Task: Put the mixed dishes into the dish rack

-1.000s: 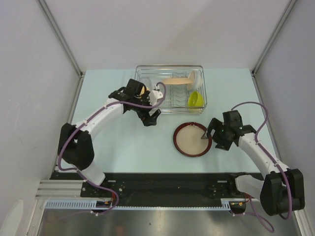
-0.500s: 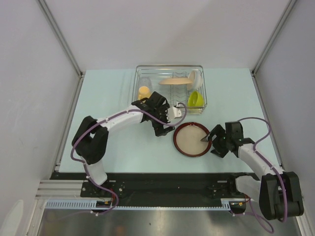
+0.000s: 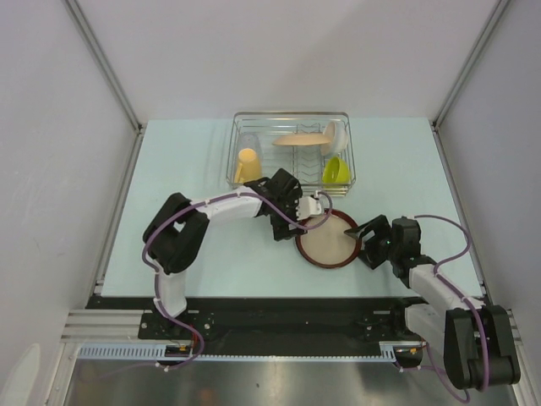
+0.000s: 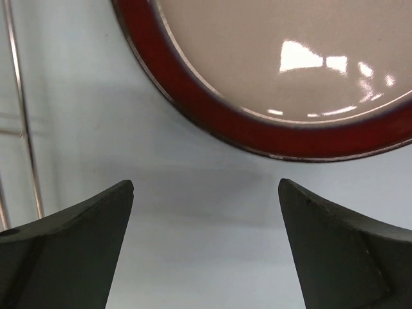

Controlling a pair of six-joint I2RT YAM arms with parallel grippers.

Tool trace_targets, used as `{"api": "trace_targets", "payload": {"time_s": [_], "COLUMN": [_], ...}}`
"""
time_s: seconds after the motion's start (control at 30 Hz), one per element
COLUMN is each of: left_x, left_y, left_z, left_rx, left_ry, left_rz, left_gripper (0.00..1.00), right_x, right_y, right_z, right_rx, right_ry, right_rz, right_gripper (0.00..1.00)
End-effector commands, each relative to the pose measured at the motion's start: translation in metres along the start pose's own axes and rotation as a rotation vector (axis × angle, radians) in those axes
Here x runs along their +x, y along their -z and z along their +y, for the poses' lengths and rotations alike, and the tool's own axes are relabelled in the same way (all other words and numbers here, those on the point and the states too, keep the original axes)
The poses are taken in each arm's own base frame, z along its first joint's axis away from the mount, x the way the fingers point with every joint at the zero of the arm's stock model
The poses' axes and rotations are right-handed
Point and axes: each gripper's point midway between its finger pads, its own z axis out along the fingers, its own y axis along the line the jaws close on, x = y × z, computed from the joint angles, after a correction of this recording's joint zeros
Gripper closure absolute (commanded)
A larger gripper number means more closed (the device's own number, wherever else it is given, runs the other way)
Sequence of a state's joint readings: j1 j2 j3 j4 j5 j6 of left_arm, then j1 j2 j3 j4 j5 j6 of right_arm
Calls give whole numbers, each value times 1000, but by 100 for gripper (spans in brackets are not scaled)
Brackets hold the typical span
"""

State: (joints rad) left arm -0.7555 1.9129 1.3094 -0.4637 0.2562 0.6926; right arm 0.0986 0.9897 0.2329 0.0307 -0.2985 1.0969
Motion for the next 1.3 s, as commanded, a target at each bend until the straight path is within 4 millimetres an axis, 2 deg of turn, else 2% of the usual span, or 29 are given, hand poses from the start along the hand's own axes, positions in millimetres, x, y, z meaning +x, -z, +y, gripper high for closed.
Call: {"api": "trace_targets", "payload": {"time_s": [0.0, 0.13, 0.17, 0.3, 0.37, 0.5, 0.7, 0.73, 0.77, 0.8, 0.9, 0.93, 0.97, 1.0, 1.13, 1.27], "left_x": [-33, -43, -51, -59, -60, -65, -75, -76, -78, -79, -79, -79, -77, -76, -66, -70], "left_y": [-7, -19, -19, -28, -33, -38, -42, -43, -44, -45, -44, -41, -41, -39, -34, -10], "left_z": [8, 6, 6, 2, -3, -12, -29, -31, -33, -35, -40, -40, -39, -40, -39, -29], "left_rx": [-13, 6, 8, 45, 61, 84, 119, 124, 124, 128, 133, 132, 127, 123, 109, 83], "left_ry": [-99, -141, -156, -180, -191, -214, -236, -237, -240, -240, -241, -239, -242, -246, -243, -186], "left_rz": [-58, -58, -71, -72, -70, -76, -92, -95, -96, -94, -91, -90, -85, -84, -62, -81], "left_gripper": [0, 0, 0, 0, 0, 0, 0, 1, 0, 0, 0, 0, 0, 0, 0, 0], "right_x": [5, 2, 2, 2, -2, -4, -1, 1, 0, 2, 4, 4, 5, 6, 8, 7], "right_y": [-3, -3, -3, -4, -6, -8, -15, -17, -18, -19, -23, -24, -24, -25, -21, -9], "right_z": [-32, -32, -33, -37, -28, -26, -13, -17, -14, -15, -12, -12, -12, -12, -10, -1], "right_rx": [105, 106, 110, 124, 92, 90, 42, 55, 44, 40, 27, 24, 28, 28, 23, 0], "right_ry": [-33, -29, -28, -27, -11, -3, 52, 50, 55, 57, 66, 71, 76, 81, 97, 153], "right_rz": [-1, -18, -20, -21, -35, -37, -13, -6, -8, -3, 4, 4, 6, 9, 12, -12], "right_gripper": [14, 14, 14, 14, 15, 15, 20, 23, 25, 36, 57, 74, 84, 99, 100, 100]}}
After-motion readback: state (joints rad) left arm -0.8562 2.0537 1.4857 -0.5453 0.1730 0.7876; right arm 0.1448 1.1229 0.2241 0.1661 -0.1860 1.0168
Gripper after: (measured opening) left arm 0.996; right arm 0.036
